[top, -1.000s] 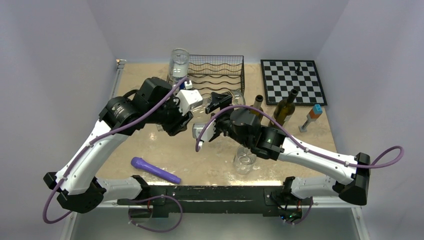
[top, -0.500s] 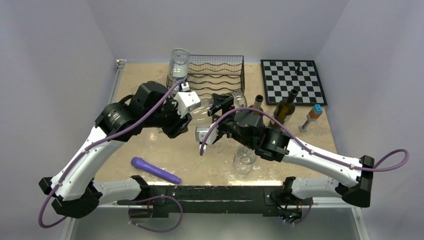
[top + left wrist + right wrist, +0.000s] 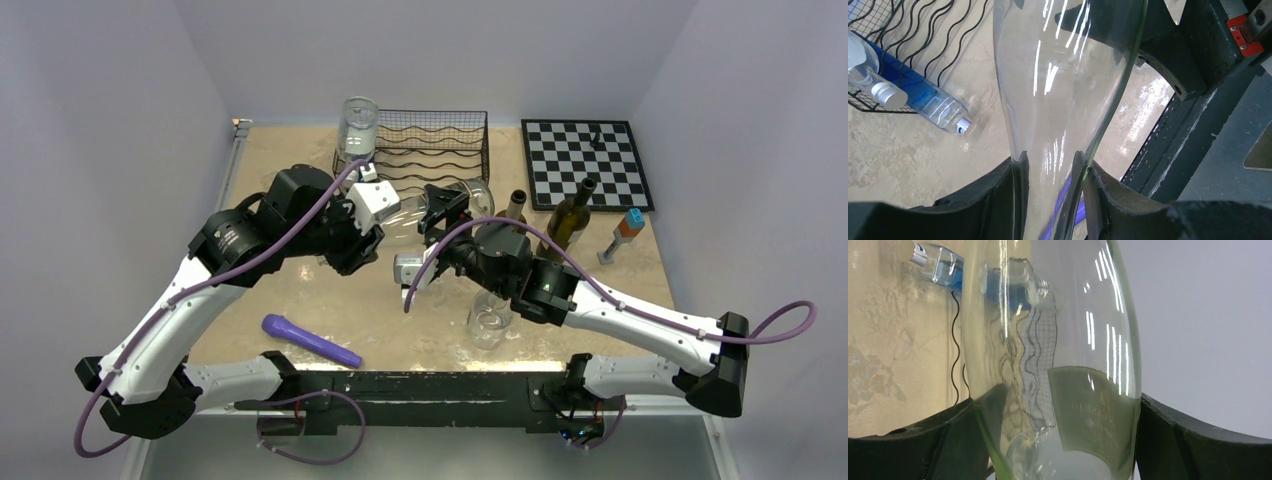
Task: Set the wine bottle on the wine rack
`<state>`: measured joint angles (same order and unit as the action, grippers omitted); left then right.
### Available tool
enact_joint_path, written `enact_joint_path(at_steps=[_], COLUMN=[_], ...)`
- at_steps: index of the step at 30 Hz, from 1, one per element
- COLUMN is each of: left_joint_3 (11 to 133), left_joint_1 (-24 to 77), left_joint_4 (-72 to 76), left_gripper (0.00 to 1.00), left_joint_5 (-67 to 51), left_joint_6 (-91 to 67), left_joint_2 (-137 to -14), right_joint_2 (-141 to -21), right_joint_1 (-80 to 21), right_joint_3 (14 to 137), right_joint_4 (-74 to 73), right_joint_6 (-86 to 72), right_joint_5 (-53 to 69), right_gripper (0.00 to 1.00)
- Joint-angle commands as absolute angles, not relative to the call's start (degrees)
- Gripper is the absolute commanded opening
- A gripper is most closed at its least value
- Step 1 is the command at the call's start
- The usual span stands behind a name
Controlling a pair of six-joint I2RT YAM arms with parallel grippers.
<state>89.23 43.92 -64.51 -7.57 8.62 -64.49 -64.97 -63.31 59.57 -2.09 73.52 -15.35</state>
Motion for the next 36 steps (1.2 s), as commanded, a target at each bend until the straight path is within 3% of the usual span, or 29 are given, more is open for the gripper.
enact_joint_path(at_steps=[1,7,20,33,36], left_joint_3=[89.7,90.5,93.4,93.3,91.3], left_joint_1=[43.9,43.9,43.8,42.7,42.0], left_joint_4=[-55.0,-54.9,-55.9,-55.7,-54.7], left_gripper=[0.00,0.00,0.00,0.00,0.00], left_joint_5=[-4.6,1.5,17.0,20.7,19.6], left_joint_6=[5.1,4.3,0.9,-2.9,-4.7], left_joint_2=[-63.0,-63.2,-65.7,-66.0,-64.4], right_joint_2=[-62.7,-65.3,-68.5,-68.2,-68.6], right_joint_1=[-63.3,-63.4,-63.9,-64.2,-63.5], right_joint_3=[62.8,63.3,64.1,64.2,65.3], right_joint_4=[18.2,17.9,17.0,10.5,8.2], right_joint_6=[70.0,70.5,70.0,64.8,62.5], right_joint_5=[-15.0,-15.7,-15.9,-15.8,-18.4], right_gripper=[0.82,0.98,0.99,0.98,0.94])
